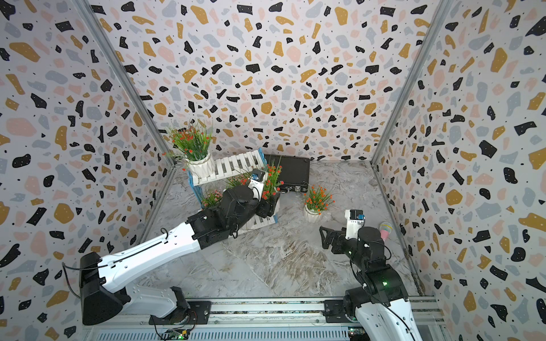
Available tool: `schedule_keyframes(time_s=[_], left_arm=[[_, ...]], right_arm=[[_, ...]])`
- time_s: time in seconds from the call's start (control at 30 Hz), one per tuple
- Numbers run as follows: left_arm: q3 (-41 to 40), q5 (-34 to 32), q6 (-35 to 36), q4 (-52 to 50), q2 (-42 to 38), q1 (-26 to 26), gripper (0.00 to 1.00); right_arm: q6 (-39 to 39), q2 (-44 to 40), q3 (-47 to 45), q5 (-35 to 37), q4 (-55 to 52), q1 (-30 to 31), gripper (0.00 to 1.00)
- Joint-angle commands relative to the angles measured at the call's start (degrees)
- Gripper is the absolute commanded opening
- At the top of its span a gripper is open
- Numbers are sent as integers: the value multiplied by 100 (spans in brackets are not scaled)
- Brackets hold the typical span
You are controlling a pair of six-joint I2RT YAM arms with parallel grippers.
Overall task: Place the baby's breath potted plants on the rack by color
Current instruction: Place the baby's breath potted plant on the rack.
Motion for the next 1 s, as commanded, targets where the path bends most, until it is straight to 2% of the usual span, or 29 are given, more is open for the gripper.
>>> schedule_keyframes(time_s=[0.0,0.43,0.77,0.97], left_arm=[[626,20,26,-165,-165,332,80],[2298,444,318,-998,320,1505,80],[2830,552,546,-909,841,2064,80],[2788,520,605,-656,1100,2274,80]], right_arm=[[-12,-33,9,63,-13,-21,99],[-56,40,-70,42,110,-20,99],[-79,117,-104,70,199,-20,99],[-108,100,-123,95,189,-21,99]])
